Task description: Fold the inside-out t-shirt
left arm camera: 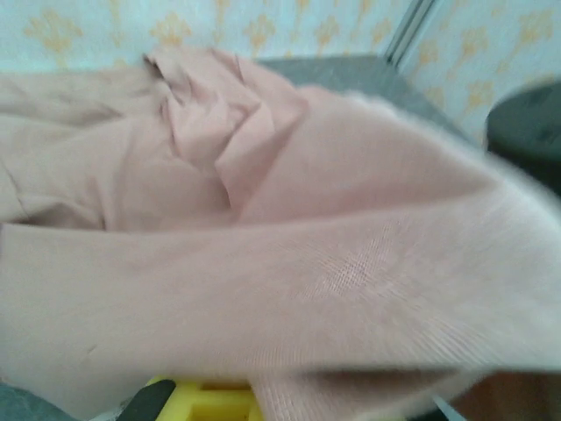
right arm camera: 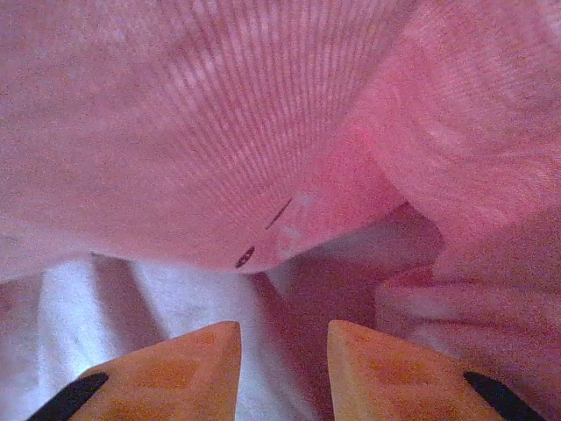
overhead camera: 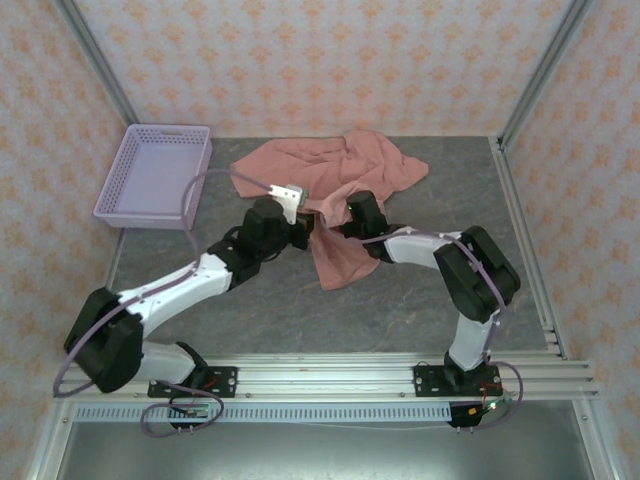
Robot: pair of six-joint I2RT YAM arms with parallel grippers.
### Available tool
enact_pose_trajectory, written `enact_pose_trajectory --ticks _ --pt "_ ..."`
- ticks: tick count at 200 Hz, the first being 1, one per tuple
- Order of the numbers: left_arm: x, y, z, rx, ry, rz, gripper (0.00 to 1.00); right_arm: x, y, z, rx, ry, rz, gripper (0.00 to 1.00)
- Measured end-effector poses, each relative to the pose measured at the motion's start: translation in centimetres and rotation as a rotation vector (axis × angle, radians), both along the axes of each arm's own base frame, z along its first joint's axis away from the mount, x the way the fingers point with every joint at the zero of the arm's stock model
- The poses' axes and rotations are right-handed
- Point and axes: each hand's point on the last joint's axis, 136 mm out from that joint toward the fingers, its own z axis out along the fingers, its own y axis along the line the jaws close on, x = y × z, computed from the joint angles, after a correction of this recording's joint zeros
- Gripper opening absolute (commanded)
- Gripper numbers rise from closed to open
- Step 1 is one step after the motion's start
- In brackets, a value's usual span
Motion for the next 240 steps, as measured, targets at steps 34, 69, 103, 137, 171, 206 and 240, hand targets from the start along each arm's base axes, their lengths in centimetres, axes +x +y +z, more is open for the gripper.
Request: enact_pose_trajectory --ticks 34,69,103,137,171,206,240 --pt "-1.3 2.6 6.0 -0.077 -0.107 0.024 0.0 -0.8 -1.1 -0.1 -0.033 -0.01 0.004 0.33" --pt "-2.0 2.0 8.9 -0.104 -0.117 -0.028 0.0 -1.4 -0.7 -0.3 -0.152 -0.047 0.049 0.34" --pt "-2.2 1.6 11.7 -0.118 -0.124 -0.05 0.0 -2.4 1.4 -1.5 -0.26 -0.067 0.115 0.39" --pt "-2.1 1.3 13.7 -0.123 -0.124 -0.06 0.0 -2.7 2.0 -2.5 -0.296 -0.061 0.137 0.45" --pt "-2.4 1.7 12.5 -0.083 -0.072 -0.054 0.0 -0.9 2.4 -0.6 -0.234 -0.087 0.084 0.42" --pt "-2.5 4.5 8.6 0.023 0.006 0.074 0.0 0.0 0.1 -0.3 -0.093 -0.046 -0.003 0.37" --pt "-3.4 8.0 0.5 0.199 0.157 0.208 0.0 -1.2 -1.5 -0.7 -0.004 0.0 -0.022 0.32"
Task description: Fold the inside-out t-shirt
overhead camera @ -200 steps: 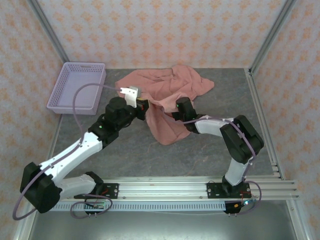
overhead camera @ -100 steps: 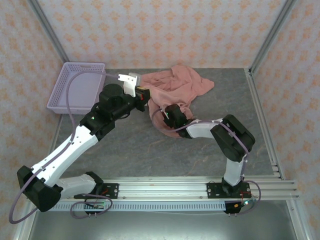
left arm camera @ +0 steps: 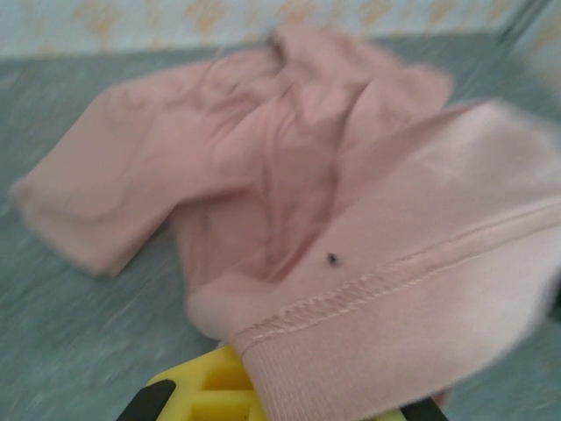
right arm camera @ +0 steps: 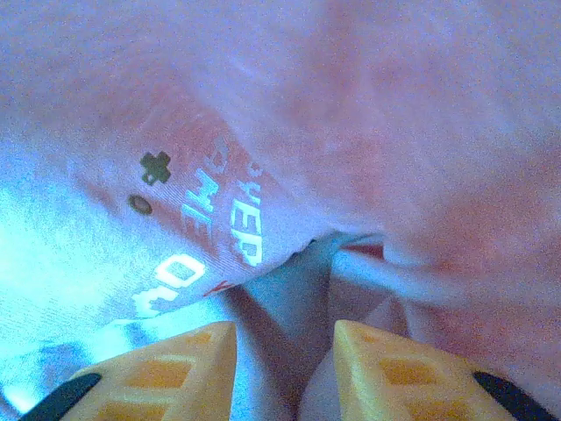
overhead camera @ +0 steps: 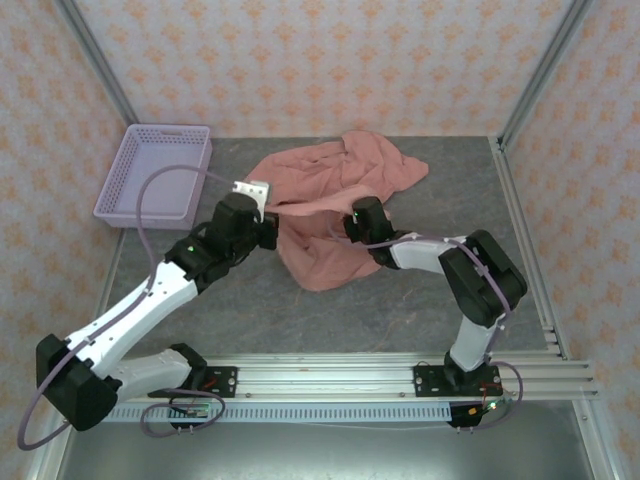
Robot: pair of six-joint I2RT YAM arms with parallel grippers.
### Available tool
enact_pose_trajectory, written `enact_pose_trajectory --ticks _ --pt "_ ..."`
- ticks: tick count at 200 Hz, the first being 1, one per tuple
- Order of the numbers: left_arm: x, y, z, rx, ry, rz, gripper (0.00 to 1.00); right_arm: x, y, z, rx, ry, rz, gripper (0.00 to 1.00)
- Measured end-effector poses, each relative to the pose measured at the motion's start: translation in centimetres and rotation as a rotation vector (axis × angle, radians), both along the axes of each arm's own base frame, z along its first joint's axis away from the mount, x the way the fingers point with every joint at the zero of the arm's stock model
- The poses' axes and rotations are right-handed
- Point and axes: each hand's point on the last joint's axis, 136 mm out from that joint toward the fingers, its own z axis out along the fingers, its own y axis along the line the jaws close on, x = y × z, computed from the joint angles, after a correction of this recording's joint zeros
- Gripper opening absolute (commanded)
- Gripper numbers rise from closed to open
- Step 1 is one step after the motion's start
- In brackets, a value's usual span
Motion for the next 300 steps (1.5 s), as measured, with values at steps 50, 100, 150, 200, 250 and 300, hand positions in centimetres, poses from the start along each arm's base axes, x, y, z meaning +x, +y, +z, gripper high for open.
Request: enact_pose_trajectory --ticks 50,100,150,200,250,300 --pt "-0.6 -0.2 -7.4 0.097 0.149 -0.037 0.45 -2.0 1.4 -0.4 0.096 0.066 0.07 0.24" --pt "-1.1 -5.4 -5.5 0.085 0.025 -0.287 0.7 -2.6 1.7 -1.0 0.114 0.107 0.086 0.22" --pt "0.0 -8.1 -4.6 0.132 -0.058 -0.415 0.79 -2.9 1.7 -1.2 0.111 0.122 0.092 0.21" --pt "2.8 -11.4 -3.1 0.141 -0.105 -0.5 0.15 -2.9 1.6 -1.1 0.11 0.12 0.088 0.21" --pt "3.7 -9.7 0.2 -0.06 -0.089 -0.453 0.0 -4.9 1.1 -0.6 0.056 0.072 0.091 0.34" --pt "3.5 -10.8 6.8 -0.258 -0.067 -0.459 0.0 -6.3 5.1 -3.3 -0.162 0.015 0.217 0.46"
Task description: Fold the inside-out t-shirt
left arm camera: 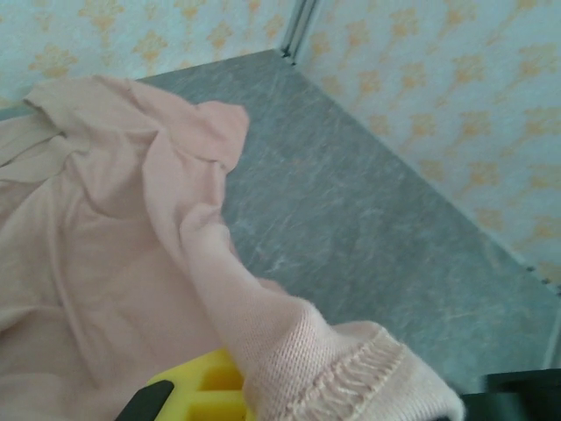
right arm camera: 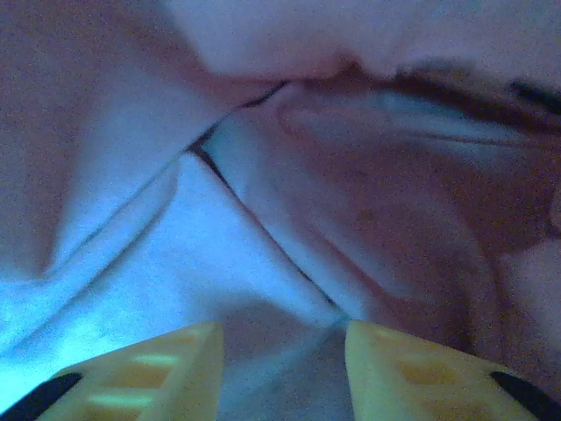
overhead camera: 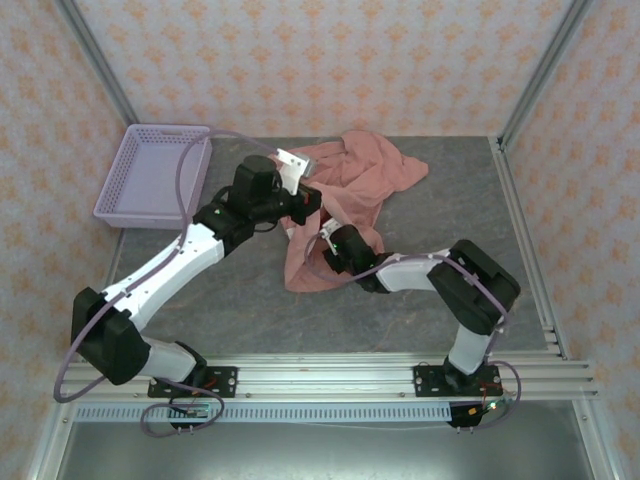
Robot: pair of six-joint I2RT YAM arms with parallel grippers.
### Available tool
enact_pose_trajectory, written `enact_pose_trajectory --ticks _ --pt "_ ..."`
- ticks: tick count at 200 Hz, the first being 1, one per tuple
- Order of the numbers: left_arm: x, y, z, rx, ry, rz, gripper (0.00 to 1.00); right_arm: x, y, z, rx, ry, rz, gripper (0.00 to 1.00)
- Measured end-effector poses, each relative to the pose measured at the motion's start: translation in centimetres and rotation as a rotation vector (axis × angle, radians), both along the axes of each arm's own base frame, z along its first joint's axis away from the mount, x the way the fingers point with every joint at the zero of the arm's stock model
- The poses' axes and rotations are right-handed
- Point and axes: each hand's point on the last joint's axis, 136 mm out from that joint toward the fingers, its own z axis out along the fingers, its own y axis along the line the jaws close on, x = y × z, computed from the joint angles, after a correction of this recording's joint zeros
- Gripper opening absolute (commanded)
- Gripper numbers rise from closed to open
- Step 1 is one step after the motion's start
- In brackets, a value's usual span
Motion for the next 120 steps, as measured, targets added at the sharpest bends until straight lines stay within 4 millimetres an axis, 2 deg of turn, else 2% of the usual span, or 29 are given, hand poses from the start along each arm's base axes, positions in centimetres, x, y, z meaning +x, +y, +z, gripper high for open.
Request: enact_pose_trajectory --ticks 28,52,86,102,120 --pt "-1.2 -0.2 1.9 -0.047 0.036 -0.029 0.0 2.8 0.2 0.1 -0.067 -0.047 -0.032 0.48" --pt "-2.4 -0.1 2.5 -0.064 0.058 -0.051 0.0 5.4 0.6 1.5 -0.034 -0.066 -0.072 0.49" --pt "-3.4 0.1 3.5 -0.087 0.06 -0.062 0.0 9.1 -1.0 4.1 0.107 -0.053 -0.172 0.49" --pt "-3.6 0.2 4.0 -0.094 0.05 -0.065 0.0 10.3 -1.9 4.8 0.15 -0.044 -0.209 0.49" --pt "-4.0 0.2 4.5 -0.107 0.043 -0.073 0.0 11.6 -1.9 5.4 0.17 -0.04 -0.234 0.5"
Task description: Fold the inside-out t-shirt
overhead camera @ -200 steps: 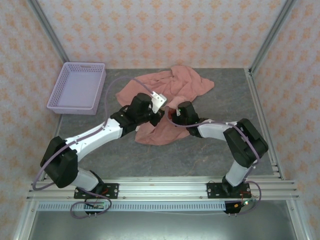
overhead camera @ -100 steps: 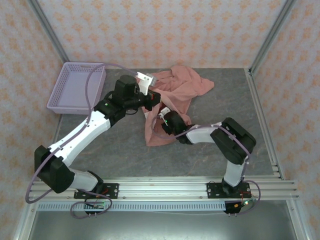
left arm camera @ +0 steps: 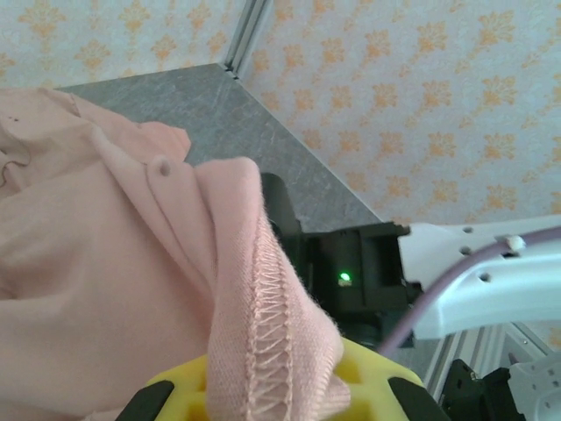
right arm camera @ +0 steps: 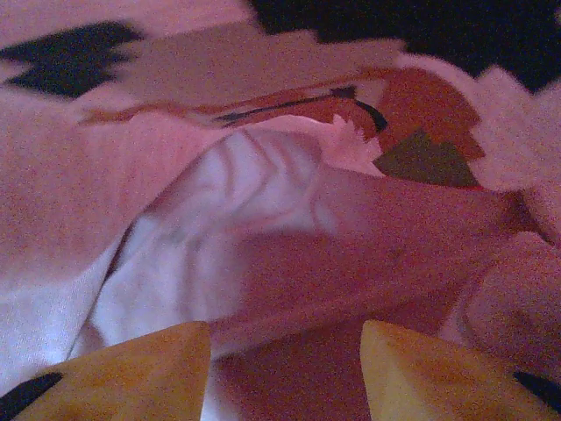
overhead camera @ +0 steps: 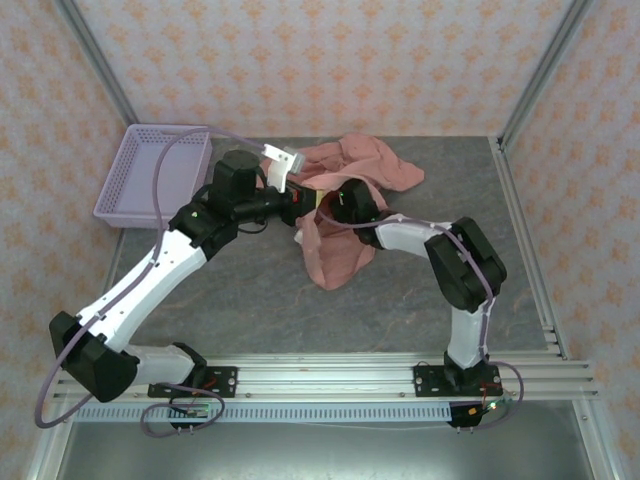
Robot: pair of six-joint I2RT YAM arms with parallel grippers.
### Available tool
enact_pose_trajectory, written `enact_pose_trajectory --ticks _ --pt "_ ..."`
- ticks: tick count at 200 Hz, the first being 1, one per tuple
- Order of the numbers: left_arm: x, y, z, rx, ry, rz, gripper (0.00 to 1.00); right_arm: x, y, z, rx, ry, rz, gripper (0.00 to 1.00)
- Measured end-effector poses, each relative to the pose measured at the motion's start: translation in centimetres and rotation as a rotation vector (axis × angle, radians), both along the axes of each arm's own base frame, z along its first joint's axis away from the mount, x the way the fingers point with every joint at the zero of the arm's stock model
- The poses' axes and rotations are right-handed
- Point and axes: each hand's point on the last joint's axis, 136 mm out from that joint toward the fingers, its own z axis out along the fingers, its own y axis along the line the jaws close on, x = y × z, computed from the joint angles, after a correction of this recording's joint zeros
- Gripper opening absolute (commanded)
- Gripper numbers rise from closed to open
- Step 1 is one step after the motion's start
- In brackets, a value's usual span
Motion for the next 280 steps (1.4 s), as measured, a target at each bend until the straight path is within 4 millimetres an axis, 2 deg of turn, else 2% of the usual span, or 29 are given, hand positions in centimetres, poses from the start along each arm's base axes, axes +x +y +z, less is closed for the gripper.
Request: enact_pose_trajectory --ticks 35,70,98,108,121,155,178,193,205,226,260,280 --pt "-0.1 -0.7 1.7 -0.039 -0.011 -0.016 0.0 2.6 1.7 0.0 -0.001 0.009 -0.015 0.52" --pt "0.3 -2.8 7.2 -0.09 -0.107 -0.058 0.0 4.7 2.8 -1.3 -0.036 0.052 -0.031 0.58" --pt "1.1 -3.3 10.5 -0.107 -0.174 -0.065 0.0 5.9 3.3 -2.5 -0.068 0.104 -0.057 0.64" --pt "1.2 -3.4 11.6 -0.107 -0.197 -0.068 0.0 6.2 3.3 -3.1 -0.084 0.127 -0.068 0.73" --pt "1.3 -3.4 12.9 -0.101 -0.23 -0.069 0.0 6.4 3.0 -4.0 -0.11 0.159 -0.084 0.78" --pt "1.0 -2.1 15.9 -0.061 -0.325 -0.032 0.0 5.7 1.5 -6.3 -0.184 0.255 -0.106 0.79" --pt "1.3 -0.9 16.4 -0.024 -0.363 0.029 0.0 5.2 0.2 -6.7 -0.222 0.303 -0.122 0.77" --pt "1.7 -0.1 16.1 0.002 -0.372 0.074 0.0 4.8 -0.4 -7.0 -0.235 0.328 -0.13 0.73" --pt "2.1 0.6 15.6 0.024 -0.373 0.112 0.0 4.5 -0.8 -7.1 -0.243 0.346 -0.135 0.64" --pt "3.1 2.3 14.8 0.067 -0.372 0.196 0.0 3.8 -1.4 -7.5 -0.257 0.376 -0.141 0.35" --pt "5.0 6.4 12.6 0.146 -0.35 0.385 0.0 2.1 -2.2 -7.7 -0.269 0.425 -0.119 0.0" --pt "6.8 9.7 10.1 0.201 -0.298 0.523 0.0 0.9 -2.3 -7.2 -0.251 0.455 -0.079 0.0"
